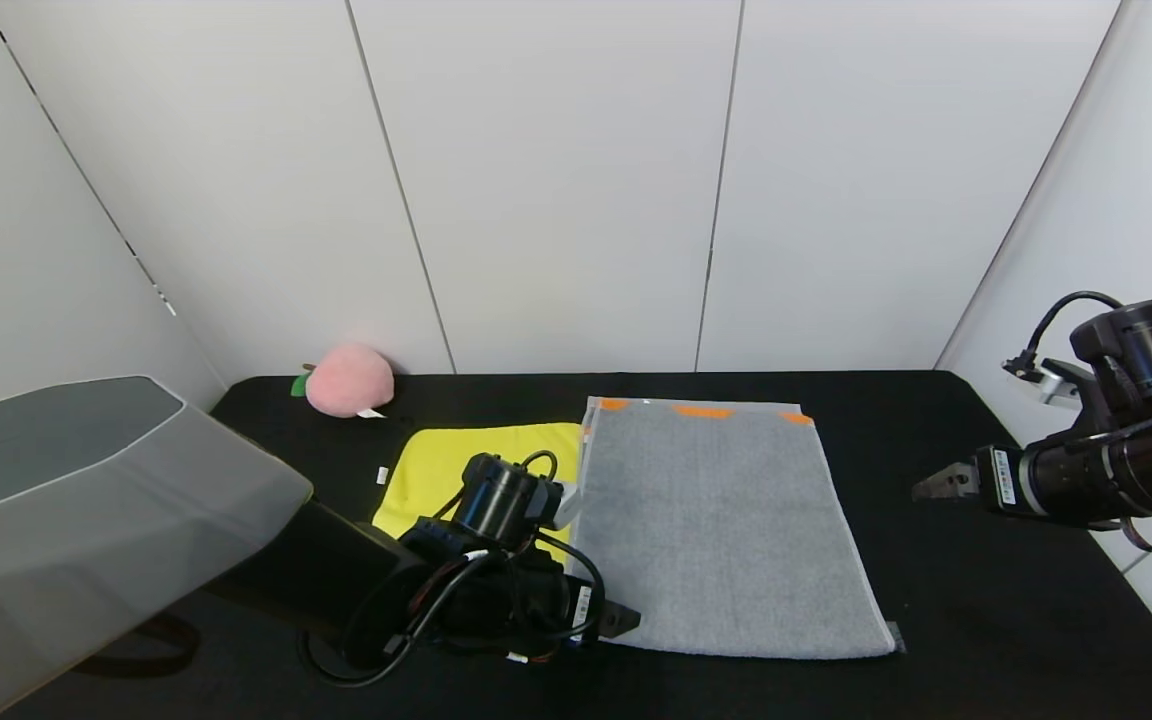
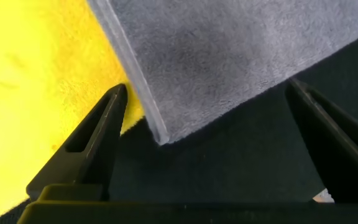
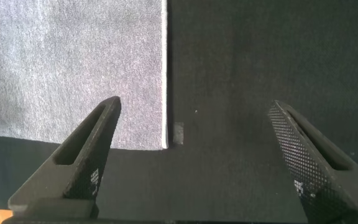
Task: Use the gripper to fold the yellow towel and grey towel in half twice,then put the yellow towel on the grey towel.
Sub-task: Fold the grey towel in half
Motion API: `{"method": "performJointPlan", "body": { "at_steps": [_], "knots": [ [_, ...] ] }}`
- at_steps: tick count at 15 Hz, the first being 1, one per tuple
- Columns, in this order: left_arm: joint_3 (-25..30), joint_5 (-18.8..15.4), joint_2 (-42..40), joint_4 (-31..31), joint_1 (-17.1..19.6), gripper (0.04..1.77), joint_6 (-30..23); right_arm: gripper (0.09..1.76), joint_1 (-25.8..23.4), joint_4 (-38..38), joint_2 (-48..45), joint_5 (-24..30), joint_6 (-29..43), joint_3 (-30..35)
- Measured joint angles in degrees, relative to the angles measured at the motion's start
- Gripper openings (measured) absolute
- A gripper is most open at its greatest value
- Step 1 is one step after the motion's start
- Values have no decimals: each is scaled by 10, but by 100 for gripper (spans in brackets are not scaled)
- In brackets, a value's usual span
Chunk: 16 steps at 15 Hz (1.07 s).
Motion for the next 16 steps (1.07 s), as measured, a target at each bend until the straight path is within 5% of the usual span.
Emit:
{"method": "performJointPlan", "body": {
  "at_steps": [16],
  "knots": [
    [5,-46,-5,-1,-10,176,-13,171,1,0,2,-2,0,2]
  ]
}}
